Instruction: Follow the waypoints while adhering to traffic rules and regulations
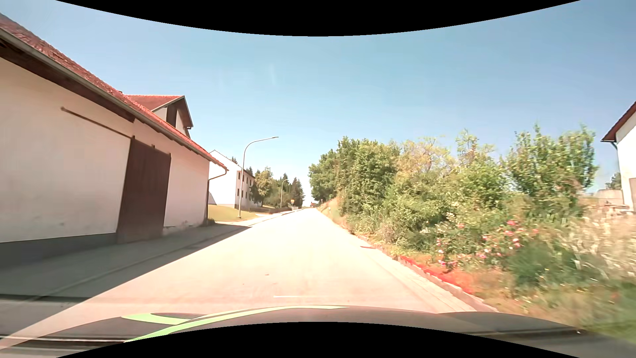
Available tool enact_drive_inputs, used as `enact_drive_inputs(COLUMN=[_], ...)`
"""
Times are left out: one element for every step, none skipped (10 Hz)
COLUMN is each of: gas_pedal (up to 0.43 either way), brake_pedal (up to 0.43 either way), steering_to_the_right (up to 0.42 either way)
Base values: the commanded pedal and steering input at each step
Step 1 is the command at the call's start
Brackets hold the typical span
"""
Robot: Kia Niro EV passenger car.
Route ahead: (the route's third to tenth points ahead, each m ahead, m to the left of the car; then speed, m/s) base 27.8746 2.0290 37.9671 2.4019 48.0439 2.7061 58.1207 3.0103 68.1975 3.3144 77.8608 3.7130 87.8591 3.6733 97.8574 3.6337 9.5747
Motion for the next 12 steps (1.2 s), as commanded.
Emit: enact_drive_inputs(gas_pedal=[0.248,0.248,0.248,0.248,0.248,0.248,0.248,0.248,0.248,0.248,0.248,0.248], brake_pedal=[0.0,0.0,0.0,0.0,0.0,0.0,0.0,0.0,0.0,0.0,0.0,0.0], steering_to_the_right=[-0.005,-0.005,-0.005,-0.005,-0.005,-0.006,-0.006,-0.006,-0.006,-0.006,-0.006,-0.006])
